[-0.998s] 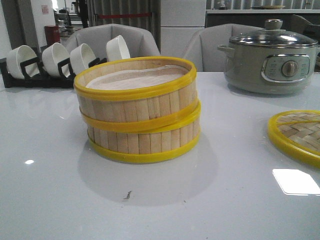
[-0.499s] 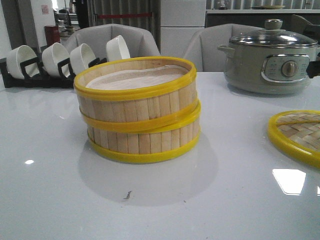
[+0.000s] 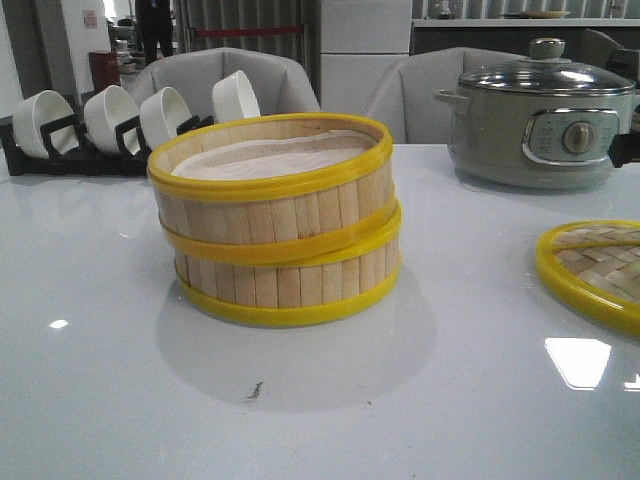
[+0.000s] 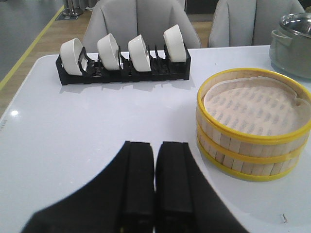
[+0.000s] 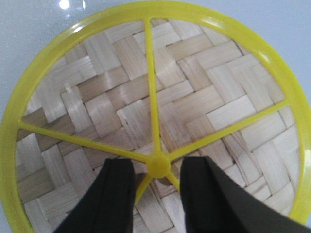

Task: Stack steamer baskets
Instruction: 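Lower the right gripper onto the woven lid's centre spoke and grasp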

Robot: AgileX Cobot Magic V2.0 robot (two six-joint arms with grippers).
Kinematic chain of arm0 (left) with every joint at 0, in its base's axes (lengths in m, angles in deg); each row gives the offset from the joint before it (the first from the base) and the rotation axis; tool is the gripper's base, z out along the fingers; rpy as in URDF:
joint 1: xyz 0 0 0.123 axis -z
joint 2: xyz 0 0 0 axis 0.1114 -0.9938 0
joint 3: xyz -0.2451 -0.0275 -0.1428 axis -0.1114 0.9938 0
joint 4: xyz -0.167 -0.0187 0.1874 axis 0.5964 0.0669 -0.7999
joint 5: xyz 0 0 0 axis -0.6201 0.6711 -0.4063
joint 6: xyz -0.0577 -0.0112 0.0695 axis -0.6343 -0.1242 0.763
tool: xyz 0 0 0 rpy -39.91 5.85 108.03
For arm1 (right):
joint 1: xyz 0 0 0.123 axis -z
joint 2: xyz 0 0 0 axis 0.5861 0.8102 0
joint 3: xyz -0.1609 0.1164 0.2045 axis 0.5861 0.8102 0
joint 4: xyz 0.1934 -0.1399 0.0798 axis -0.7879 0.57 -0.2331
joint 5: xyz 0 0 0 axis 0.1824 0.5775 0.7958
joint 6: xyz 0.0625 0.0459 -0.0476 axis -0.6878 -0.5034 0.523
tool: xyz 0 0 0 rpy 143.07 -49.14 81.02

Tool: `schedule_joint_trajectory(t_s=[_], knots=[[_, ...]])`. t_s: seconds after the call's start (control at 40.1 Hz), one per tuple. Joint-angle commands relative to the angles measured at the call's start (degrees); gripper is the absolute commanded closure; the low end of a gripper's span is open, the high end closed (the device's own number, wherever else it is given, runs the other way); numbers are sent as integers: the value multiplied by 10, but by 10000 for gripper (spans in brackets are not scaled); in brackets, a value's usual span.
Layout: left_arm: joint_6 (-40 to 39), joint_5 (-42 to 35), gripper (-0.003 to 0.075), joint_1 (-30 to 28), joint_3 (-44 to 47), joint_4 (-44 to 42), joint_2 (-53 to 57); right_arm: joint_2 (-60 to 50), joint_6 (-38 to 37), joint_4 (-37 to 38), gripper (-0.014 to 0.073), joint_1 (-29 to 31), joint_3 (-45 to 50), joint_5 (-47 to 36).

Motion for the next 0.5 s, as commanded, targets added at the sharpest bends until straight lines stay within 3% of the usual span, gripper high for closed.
schedule_joint_trajectory(t_s=[0.0, 0.224, 0.474], knots=[[-4, -50, 636, -1, -15, 0, -7, -19, 1, 2, 242, -2, -20, -25], [-4, -50, 636, -1, -15, 0, -7, -19, 1, 2, 246, -2, -20, -41], [-4, -50, 636, -1, -15, 0, -7, -18, 1, 2, 361, -2, -20, -39]])
